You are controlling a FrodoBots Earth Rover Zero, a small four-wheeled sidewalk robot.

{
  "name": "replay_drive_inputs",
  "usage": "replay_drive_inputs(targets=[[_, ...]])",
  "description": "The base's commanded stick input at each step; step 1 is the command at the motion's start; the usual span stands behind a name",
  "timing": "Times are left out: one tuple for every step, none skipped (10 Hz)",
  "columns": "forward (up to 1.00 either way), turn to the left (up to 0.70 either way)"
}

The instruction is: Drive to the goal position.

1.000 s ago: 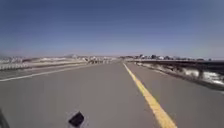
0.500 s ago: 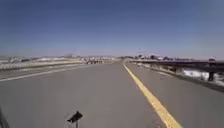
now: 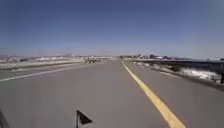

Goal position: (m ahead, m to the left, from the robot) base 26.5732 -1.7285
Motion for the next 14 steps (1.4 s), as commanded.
replay_drive_inputs(targets=[[1.0, 0.0], [1.0, 0.0], [1.0, 0.0], [1.0, 0.0], [1.0, 0.0], [1.0, 0.0], [1.0, 0.0], [1.0, 0.0], [1.0, 0.0], [1.0, 0.0], [1.0, 0.0], [1.0, 0.0], [1.0, 0.0], [1.0, 0.0]])
